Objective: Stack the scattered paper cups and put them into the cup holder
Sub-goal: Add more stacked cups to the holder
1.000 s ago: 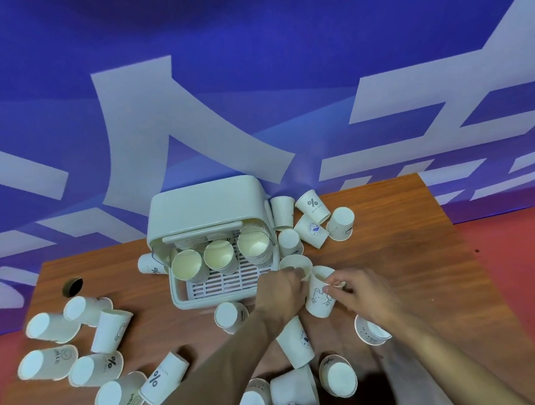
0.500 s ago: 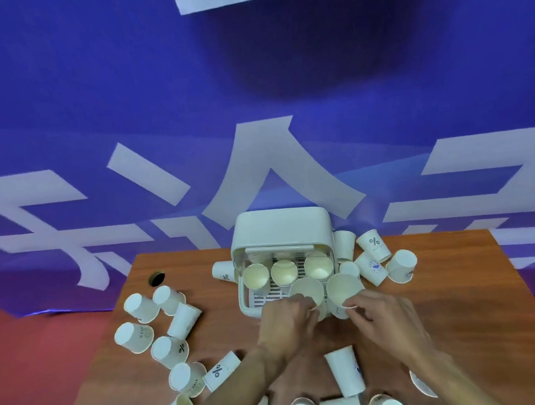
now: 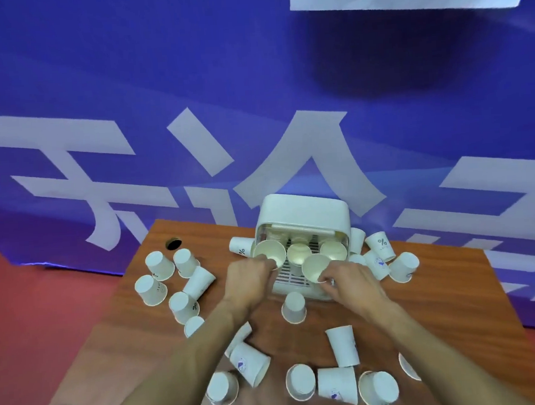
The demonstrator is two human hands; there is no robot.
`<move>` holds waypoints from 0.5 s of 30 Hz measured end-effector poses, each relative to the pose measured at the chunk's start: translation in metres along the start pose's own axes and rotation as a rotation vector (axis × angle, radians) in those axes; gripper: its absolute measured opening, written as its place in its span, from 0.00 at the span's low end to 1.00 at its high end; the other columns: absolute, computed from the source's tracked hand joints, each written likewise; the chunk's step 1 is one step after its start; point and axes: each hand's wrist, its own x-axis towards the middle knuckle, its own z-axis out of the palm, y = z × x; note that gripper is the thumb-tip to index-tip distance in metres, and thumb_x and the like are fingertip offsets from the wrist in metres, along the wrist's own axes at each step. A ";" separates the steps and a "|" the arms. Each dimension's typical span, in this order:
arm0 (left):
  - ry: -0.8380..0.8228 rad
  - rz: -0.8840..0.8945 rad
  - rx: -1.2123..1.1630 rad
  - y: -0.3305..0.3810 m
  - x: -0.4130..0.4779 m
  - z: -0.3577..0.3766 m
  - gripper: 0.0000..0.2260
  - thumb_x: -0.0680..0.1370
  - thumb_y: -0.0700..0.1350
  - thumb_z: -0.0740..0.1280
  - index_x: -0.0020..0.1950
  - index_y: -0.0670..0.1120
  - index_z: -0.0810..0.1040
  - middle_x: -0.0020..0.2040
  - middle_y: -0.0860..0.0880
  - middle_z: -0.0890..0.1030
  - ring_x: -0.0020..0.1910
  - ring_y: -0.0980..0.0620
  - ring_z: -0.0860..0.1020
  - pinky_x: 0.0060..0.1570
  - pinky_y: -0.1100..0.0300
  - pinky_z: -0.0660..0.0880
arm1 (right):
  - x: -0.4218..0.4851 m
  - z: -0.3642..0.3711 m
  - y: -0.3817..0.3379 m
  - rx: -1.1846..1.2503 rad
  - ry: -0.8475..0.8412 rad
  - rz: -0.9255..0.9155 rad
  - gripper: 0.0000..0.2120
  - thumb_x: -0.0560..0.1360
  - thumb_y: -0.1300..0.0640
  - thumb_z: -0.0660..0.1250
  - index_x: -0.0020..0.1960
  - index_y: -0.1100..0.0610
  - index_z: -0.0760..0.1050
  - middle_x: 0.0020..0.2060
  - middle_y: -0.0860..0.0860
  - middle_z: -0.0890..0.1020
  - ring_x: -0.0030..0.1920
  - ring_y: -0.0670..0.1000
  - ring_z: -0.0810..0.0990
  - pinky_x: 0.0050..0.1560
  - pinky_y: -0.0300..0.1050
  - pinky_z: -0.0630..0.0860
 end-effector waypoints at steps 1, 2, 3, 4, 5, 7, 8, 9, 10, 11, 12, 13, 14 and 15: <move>-0.006 -0.006 0.009 -0.004 0.000 -0.001 0.14 0.79 0.58 0.60 0.47 0.51 0.80 0.43 0.52 0.80 0.40 0.48 0.80 0.31 0.58 0.65 | 0.002 0.000 -0.002 0.002 -0.010 0.004 0.08 0.77 0.47 0.65 0.50 0.48 0.82 0.46 0.46 0.82 0.48 0.49 0.81 0.46 0.48 0.78; -0.013 -0.009 0.020 -0.008 -0.001 -0.002 0.13 0.79 0.58 0.61 0.47 0.51 0.80 0.43 0.52 0.80 0.40 0.48 0.80 0.30 0.59 0.64 | 0.003 0.002 -0.004 0.006 -0.013 0.009 0.08 0.77 0.48 0.65 0.50 0.48 0.82 0.46 0.46 0.82 0.47 0.50 0.81 0.46 0.48 0.78; -0.021 -0.004 0.031 -0.011 -0.001 -0.002 0.13 0.78 0.57 0.61 0.47 0.51 0.81 0.43 0.52 0.80 0.39 0.48 0.80 0.30 0.59 0.63 | 0.005 0.005 -0.004 0.010 -0.010 0.015 0.08 0.77 0.49 0.66 0.50 0.49 0.82 0.46 0.46 0.82 0.47 0.50 0.81 0.45 0.48 0.78; -0.028 0.006 0.043 -0.015 -0.001 0.000 0.13 0.78 0.57 0.62 0.47 0.51 0.81 0.43 0.52 0.80 0.39 0.48 0.80 0.30 0.59 0.63 | 0.006 0.007 -0.005 0.012 0.000 0.023 0.07 0.77 0.49 0.66 0.50 0.49 0.82 0.46 0.45 0.82 0.47 0.49 0.81 0.45 0.48 0.77; -0.038 0.017 0.047 -0.018 0.000 0.002 0.12 0.78 0.56 0.62 0.46 0.50 0.81 0.42 0.51 0.80 0.39 0.48 0.80 0.30 0.60 0.63 | 0.008 0.009 -0.006 0.022 0.016 0.035 0.07 0.77 0.50 0.66 0.50 0.49 0.82 0.46 0.45 0.82 0.46 0.49 0.81 0.45 0.48 0.77; -0.053 0.034 0.034 -0.022 0.002 0.006 0.11 0.77 0.54 0.65 0.43 0.50 0.82 0.40 0.51 0.80 0.36 0.48 0.80 0.29 0.60 0.64 | 0.011 0.014 -0.007 0.068 0.061 0.069 0.06 0.77 0.51 0.67 0.50 0.50 0.81 0.46 0.44 0.81 0.46 0.49 0.81 0.45 0.47 0.77; -0.058 0.040 0.031 -0.024 0.004 0.007 0.10 0.76 0.54 0.67 0.41 0.50 0.82 0.37 0.51 0.79 0.34 0.48 0.79 0.27 0.60 0.64 | 0.014 0.017 -0.007 0.086 0.080 0.083 0.05 0.77 0.51 0.67 0.49 0.50 0.81 0.46 0.44 0.81 0.45 0.49 0.81 0.45 0.47 0.77; -0.051 0.050 0.035 -0.026 0.007 0.010 0.09 0.75 0.53 0.69 0.38 0.50 0.82 0.35 0.52 0.79 0.31 0.49 0.78 0.26 0.60 0.63 | 0.017 0.020 -0.007 0.096 0.092 0.090 0.05 0.77 0.51 0.67 0.49 0.50 0.81 0.45 0.44 0.81 0.45 0.49 0.81 0.45 0.46 0.77; -0.036 0.060 0.043 -0.027 0.011 0.012 0.08 0.73 0.53 0.71 0.36 0.51 0.82 0.33 0.52 0.78 0.29 0.50 0.78 0.24 0.61 0.63 | 0.020 0.022 -0.008 0.099 0.097 0.092 0.05 0.77 0.51 0.67 0.48 0.50 0.81 0.46 0.44 0.81 0.45 0.48 0.81 0.44 0.45 0.77; -0.015 0.070 0.047 -0.028 0.014 0.016 0.08 0.72 0.53 0.72 0.36 0.51 0.82 0.33 0.53 0.78 0.29 0.51 0.78 0.24 0.61 0.64 | 0.023 0.025 -0.008 0.100 0.094 0.093 0.05 0.77 0.51 0.68 0.48 0.50 0.81 0.46 0.44 0.82 0.45 0.47 0.81 0.44 0.43 0.76; -0.003 0.083 0.038 -0.029 0.016 0.020 0.08 0.73 0.53 0.71 0.36 0.51 0.82 0.33 0.53 0.78 0.30 0.50 0.78 0.24 0.60 0.66 | 0.025 0.028 -0.009 0.099 0.089 0.093 0.05 0.76 0.51 0.68 0.49 0.50 0.81 0.46 0.44 0.82 0.45 0.47 0.81 0.44 0.42 0.75; 0.001 0.097 0.022 -0.030 0.018 0.024 0.09 0.75 0.53 0.70 0.38 0.51 0.83 0.35 0.52 0.79 0.32 0.50 0.79 0.26 0.59 0.68 | 0.027 0.030 -0.010 0.096 0.085 0.094 0.05 0.76 0.50 0.68 0.49 0.50 0.81 0.46 0.43 0.82 0.46 0.46 0.80 0.44 0.40 0.74; 0.002 0.109 0.010 -0.031 0.020 0.028 0.10 0.77 0.54 0.67 0.40 0.51 0.83 0.38 0.52 0.80 0.35 0.49 0.80 0.28 0.59 0.69 | 0.029 0.033 -0.011 0.093 0.086 0.097 0.05 0.76 0.50 0.68 0.49 0.49 0.82 0.47 0.43 0.82 0.46 0.46 0.80 0.44 0.40 0.73; 0.009 0.118 0.006 -0.033 0.023 0.031 0.12 0.78 0.54 0.64 0.42 0.50 0.83 0.39 0.52 0.80 0.37 0.49 0.80 0.30 0.59 0.70 | 0.032 0.035 -0.012 0.092 0.088 0.101 0.06 0.76 0.50 0.68 0.49 0.49 0.82 0.47 0.43 0.82 0.47 0.45 0.80 0.44 0.39 0.73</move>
